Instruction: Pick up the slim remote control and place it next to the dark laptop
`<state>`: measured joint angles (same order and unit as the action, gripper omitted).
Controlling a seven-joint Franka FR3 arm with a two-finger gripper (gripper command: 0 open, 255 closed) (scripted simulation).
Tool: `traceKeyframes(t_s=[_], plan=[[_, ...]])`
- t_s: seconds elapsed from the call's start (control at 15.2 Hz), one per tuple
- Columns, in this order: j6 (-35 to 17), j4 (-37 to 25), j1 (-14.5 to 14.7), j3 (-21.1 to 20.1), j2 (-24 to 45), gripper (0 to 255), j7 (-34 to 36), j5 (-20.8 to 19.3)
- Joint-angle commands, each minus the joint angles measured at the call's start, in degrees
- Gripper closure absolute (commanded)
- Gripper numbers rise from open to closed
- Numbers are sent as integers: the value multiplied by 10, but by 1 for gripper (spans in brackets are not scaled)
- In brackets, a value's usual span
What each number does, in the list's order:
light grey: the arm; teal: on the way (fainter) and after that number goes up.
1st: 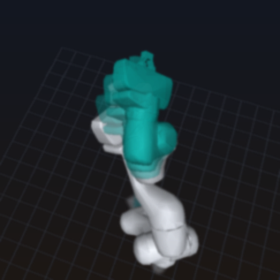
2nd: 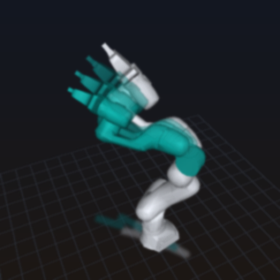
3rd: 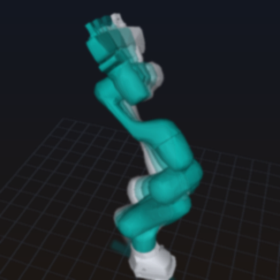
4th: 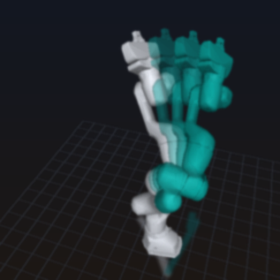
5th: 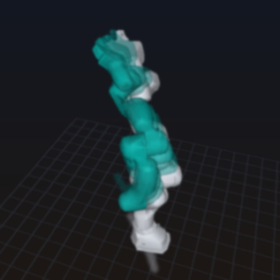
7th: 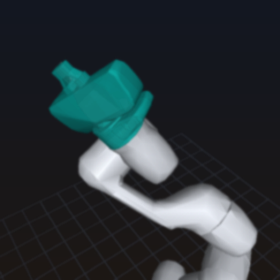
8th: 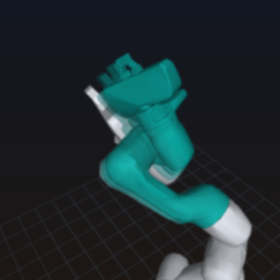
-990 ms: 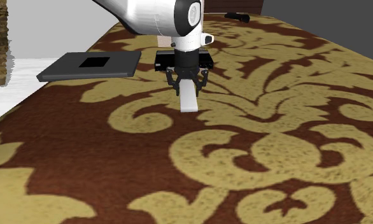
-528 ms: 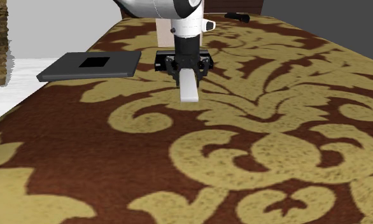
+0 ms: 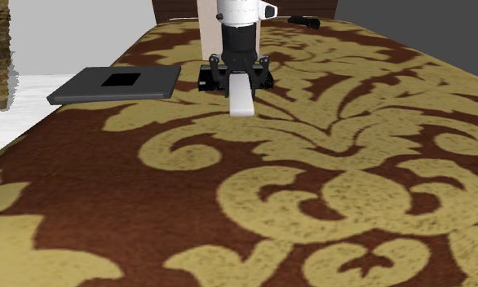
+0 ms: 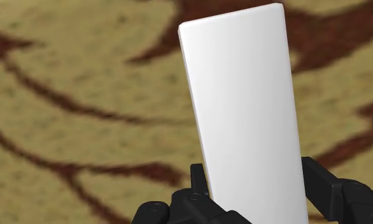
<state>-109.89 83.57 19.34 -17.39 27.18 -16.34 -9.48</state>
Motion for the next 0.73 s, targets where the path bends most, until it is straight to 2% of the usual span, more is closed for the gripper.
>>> traceKeyframes(t_s=[0.0, 0.66], plan=[[1, 13, 4, -4, -14, 255, 8, 2], [-45, 159, 56, -44, -113, 255, 110, 18]])
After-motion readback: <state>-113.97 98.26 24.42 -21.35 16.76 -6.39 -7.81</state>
